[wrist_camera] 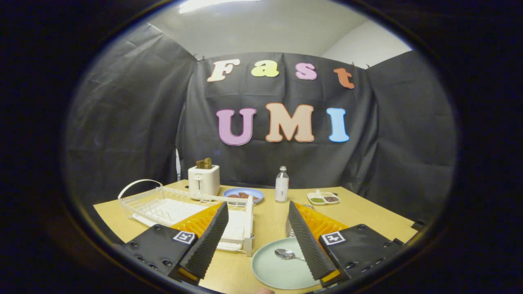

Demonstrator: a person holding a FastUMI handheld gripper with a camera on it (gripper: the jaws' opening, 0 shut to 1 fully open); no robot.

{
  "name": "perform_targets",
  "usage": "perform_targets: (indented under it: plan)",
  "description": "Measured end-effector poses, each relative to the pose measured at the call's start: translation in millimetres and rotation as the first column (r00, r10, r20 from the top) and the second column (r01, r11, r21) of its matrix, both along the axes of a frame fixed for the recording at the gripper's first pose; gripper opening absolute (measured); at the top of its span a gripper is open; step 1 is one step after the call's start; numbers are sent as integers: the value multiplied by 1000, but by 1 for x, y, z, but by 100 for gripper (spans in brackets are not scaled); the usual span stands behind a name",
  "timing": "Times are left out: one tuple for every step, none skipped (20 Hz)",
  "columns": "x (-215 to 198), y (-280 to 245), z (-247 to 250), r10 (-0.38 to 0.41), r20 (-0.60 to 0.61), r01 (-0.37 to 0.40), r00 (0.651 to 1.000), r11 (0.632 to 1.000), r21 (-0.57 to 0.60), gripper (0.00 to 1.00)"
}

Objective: Take the plate from the dish rack, then take the spoon from the basket and place it into the plate.

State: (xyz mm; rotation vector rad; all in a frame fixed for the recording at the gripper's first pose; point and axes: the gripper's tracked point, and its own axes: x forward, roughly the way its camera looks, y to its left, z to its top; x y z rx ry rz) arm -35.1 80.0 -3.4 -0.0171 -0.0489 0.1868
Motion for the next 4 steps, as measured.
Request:
perform_targets:
  plan:
    - [2, -4, -2, -13, -8, 13, 1000, 1000, 3, 95]
    - [4, -9, -4, -30, -15, 30, 999, 1000, 0, 95]
    - [6, -16, -7, -48, -22, 48, 999, 999, -5, 95]
    - [8, -21, -9, -63, -27, 63, 998, 998, -11, 95]
